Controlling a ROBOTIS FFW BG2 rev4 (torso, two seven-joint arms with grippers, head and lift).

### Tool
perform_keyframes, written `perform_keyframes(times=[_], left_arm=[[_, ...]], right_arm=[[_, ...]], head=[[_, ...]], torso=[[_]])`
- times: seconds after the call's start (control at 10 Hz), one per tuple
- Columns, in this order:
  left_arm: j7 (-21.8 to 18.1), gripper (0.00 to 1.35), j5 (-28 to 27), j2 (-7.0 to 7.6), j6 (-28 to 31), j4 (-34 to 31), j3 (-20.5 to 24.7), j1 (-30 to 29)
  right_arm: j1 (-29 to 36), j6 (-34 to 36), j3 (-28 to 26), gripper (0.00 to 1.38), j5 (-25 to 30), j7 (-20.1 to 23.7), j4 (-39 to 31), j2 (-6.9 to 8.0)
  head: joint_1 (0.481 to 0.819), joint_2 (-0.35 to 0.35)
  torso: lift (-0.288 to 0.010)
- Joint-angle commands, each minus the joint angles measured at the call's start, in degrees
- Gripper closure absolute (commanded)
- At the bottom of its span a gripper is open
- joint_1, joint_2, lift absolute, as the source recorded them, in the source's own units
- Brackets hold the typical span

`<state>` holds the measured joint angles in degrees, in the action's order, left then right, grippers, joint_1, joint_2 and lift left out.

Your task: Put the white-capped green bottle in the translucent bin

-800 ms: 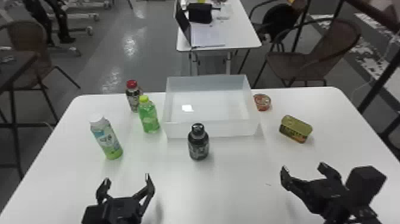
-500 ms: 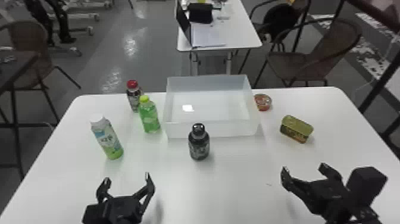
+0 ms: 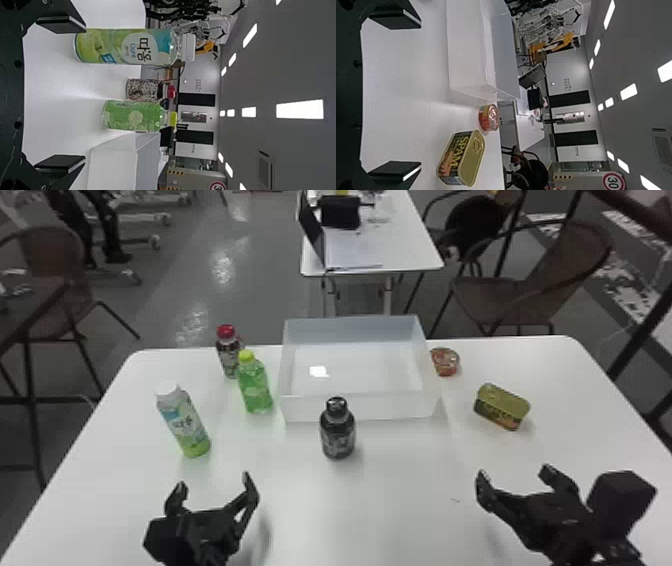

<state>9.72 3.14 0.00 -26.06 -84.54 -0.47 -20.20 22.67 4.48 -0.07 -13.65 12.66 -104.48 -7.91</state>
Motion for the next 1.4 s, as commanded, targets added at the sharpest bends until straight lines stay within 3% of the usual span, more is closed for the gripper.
perform_keyframes(times=[0.0,0.3,1.1,1.2,1.3], left_arm=[[0.0,0.15,2.0,-0.15,1.1,2.5,-0.1,3.2],[0.0,0.15,3.3,-0.15,3.5,7.0,1.7,9.6],[-1.9,0.16,-1.8,-0.15,6.6,20.5,10.3,23.8],[-1.9,0.33,-2.1,-0.09,7.3,20.6,10.8,24.1],[-1.4,0.74,-3.3,-0.15,7.2,20.7,11.5,24.1]], right_arm=[[0.0,0.0,0.1,0.05,-0.1,0.0,0.0,0.0],[-0.1,0.0,0.1,0.05,-0.2,0.0,0.2,0.09],[-1.2,0.0,0.2,0.05,-0.1,0.8,1.1,0.79],[-1.4,0.0,0.3,0.05,-0.1,0.8,1.3,0.79],[-1.4,0.0,0.4,0.05,-0.1,0.9,1.4,1.05]], head=[[0.695,0.073],[0.695,0.079],[0.695,0.153],[0.695,0.158],[0.695,0.161]], torso=[[-0.092],[-0.092],[-0.092],[-0.092],[-0.092]])
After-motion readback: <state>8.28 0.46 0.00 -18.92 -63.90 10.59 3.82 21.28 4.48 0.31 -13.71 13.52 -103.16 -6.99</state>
